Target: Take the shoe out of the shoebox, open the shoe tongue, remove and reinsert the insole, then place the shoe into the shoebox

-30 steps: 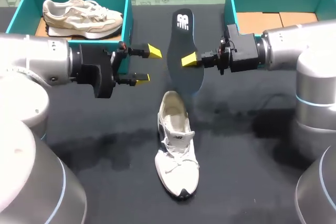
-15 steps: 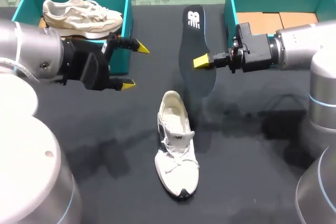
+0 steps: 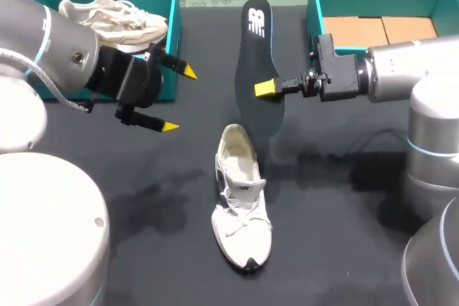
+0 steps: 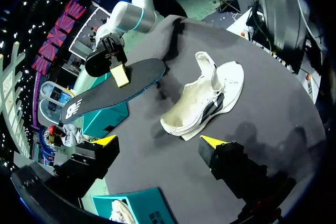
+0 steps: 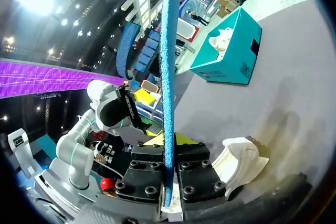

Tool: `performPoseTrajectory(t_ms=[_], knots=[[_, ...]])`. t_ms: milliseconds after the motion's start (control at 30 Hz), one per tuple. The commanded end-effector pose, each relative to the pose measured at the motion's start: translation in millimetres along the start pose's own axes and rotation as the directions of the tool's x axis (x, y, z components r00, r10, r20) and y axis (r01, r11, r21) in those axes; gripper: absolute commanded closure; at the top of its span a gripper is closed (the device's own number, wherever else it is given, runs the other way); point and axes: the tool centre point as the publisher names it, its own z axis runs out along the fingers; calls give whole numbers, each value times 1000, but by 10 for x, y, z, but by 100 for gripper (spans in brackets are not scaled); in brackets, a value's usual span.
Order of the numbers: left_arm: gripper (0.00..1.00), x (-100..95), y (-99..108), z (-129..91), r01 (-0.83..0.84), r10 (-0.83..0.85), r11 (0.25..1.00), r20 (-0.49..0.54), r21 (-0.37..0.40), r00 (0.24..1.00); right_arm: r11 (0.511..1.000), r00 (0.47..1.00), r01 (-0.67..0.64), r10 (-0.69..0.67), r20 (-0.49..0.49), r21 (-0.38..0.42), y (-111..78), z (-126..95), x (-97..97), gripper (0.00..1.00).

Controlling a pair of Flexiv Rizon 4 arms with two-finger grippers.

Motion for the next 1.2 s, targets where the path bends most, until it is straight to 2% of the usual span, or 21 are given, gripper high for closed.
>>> performPoseTrajectory(t_ms=[33,333,367,400,433,633,767,1167,1200], knots=[[0,-39,45,26,411,-410,909,-335,-71,848,1000,1000,1,-1,3,-15,-20,111,-39,100],[0,-39,45,26,411,-410,909,-335,-71,848,1000,1000,1,-1,3,-15,-20,111,-39,100],[0,-19,36,126,458,-471,881,-316,-120,823,1000,1000,1,-1,3,-15,-20,111,-39,100],[0,19,51,208,478,-484,872,-324,-106,813,999,999,27,-26,23,-24,-47,154,-77,100],[0,73,73,254,500,-494,863,-337,-74,802,999,999,39,-39,-11,-19,-70,189,-119,100],[0,352,287,443,557,-532,829,-377,-48,758,993,994,101,-103,-43,-54,-126,258,-240,100],[0,482,339,523,542,-485,840,-406,31,774,987,987,150,-153,-56,-58,-118,287,-299,100],[0,493,341,542,540,-481,841,-412,34,774,987,987,150,-153,-54,-57,-119,290,-326,100],[0,517,331,593,522,-451,851,-429,56,783,987,987,150,-153,-54,-57,-119,290,-326,100]])
